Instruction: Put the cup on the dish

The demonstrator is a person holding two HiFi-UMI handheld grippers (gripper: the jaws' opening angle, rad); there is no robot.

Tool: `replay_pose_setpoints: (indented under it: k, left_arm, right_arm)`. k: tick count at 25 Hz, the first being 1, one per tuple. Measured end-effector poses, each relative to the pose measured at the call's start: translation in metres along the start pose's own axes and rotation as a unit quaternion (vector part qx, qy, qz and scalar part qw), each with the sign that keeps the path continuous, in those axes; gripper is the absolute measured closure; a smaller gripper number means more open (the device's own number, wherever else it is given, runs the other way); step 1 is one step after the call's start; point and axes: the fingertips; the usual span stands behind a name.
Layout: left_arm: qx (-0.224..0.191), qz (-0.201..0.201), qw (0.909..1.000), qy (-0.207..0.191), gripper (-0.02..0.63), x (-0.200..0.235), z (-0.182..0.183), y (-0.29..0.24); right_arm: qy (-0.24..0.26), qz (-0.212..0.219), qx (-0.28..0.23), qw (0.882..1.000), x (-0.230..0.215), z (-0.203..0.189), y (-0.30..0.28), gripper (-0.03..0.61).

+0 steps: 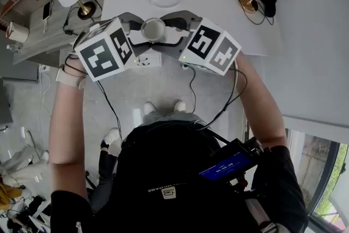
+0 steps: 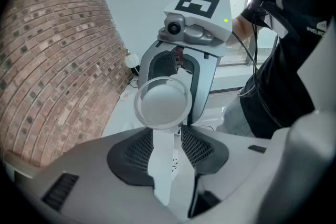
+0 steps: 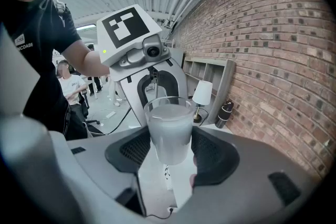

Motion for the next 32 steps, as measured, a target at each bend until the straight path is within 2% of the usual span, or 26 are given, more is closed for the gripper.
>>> replay_pose_setpoints:
  k: [14, 32]
  left_arm:
    - [0.002, 0.008, 0.9999, -0.013, 0.45, 0.004, 0.007, 0.003]
    - [-0.001, 0.003, 0.9999, -0.015, 0.451, 0.012, 0.021, -0.016]
  right_arm:
    - [0.006, -0.016, -0.002, 1.0, -0.002, 0.003, 0.008, 0.336]
    - [0.001, -0.02, -0.003, 1.0, -0.019, -0.013, 0.019, 0.336]
Point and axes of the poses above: the fingertips, and each gripper's own axes: y backward along the fingers, x to its left, z out of its top, and after that the axes turned 15 degrees about -y, right-handed
